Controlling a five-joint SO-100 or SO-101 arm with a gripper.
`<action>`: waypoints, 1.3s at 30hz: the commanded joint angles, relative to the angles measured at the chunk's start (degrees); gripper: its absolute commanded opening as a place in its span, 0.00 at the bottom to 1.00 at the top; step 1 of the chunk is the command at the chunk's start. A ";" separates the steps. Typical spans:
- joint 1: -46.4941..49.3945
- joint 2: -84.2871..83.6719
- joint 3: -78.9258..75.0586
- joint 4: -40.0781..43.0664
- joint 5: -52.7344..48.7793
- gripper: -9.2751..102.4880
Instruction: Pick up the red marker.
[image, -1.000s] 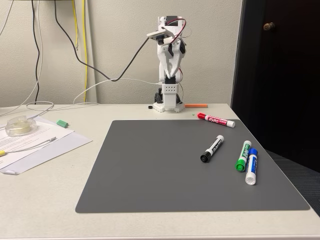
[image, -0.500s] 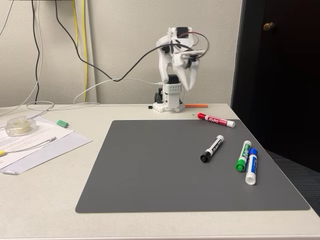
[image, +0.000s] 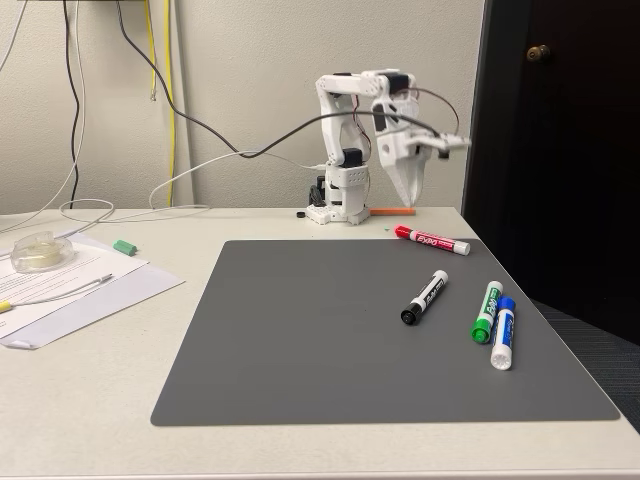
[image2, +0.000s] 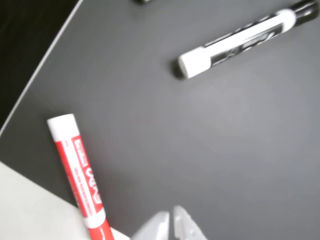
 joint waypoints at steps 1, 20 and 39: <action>-2.20 -1.58 -0.18 1.14 -0.44 0.08; -6.68 -4.31 1.49 6.06 -6.33 0.17; -14.41 -4.57 7.21 -2.11 2.20 0.27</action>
